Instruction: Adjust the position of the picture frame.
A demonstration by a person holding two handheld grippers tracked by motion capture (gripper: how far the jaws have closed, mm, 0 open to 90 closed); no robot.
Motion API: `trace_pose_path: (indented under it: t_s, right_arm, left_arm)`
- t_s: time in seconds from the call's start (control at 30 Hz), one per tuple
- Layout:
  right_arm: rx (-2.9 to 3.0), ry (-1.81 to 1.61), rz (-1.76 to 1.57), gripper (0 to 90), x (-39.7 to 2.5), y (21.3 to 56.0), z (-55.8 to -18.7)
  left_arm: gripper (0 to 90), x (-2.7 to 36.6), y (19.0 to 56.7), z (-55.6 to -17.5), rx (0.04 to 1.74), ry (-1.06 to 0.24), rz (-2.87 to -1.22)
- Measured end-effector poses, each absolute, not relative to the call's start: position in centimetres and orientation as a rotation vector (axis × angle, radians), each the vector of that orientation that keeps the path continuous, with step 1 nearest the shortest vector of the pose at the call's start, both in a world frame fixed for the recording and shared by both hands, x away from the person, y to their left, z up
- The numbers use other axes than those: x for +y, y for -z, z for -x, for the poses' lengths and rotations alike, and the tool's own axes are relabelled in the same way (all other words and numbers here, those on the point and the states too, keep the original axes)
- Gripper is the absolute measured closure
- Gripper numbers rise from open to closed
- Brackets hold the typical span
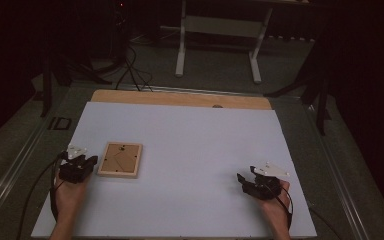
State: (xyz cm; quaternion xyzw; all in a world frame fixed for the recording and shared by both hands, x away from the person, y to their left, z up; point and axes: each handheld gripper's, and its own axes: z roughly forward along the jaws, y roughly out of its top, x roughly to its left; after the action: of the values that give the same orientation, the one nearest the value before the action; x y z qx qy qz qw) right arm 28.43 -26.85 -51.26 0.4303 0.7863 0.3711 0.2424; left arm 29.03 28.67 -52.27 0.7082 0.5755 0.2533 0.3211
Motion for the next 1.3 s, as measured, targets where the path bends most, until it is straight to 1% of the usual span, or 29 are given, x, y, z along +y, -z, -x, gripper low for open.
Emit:
trace_pose_path:
  t_s: [0.23,0.43,0.73,1.3]
  right_arm:
    - [2.152,-1.016,-1.169,40.4,-26.9,51.2,-28.4]
    - [2.154,-1.014,-1.168,40.4,-26.9,51.2,-28.4]
    - [2.158,-1.014,-1.163,40.4,-26.7,51.3,-28.4]
    - [2.162,-1.010,-1.158,40.4,-26.7,51.3,-28.4]
  left_arm:
    - [89.5,28.0,52.7,-29.5,1.490,-0.654,-1.910]
    - [89.6,28.1,52.7,-29.6,1.493,-0.629,-1.900]
    - [89.6,27.8,52.7,-29.8,1.494,-0.630,-1.894]
    - [89.6,25.7,52.6,-30.6,1.424,-0.647,-1.961]
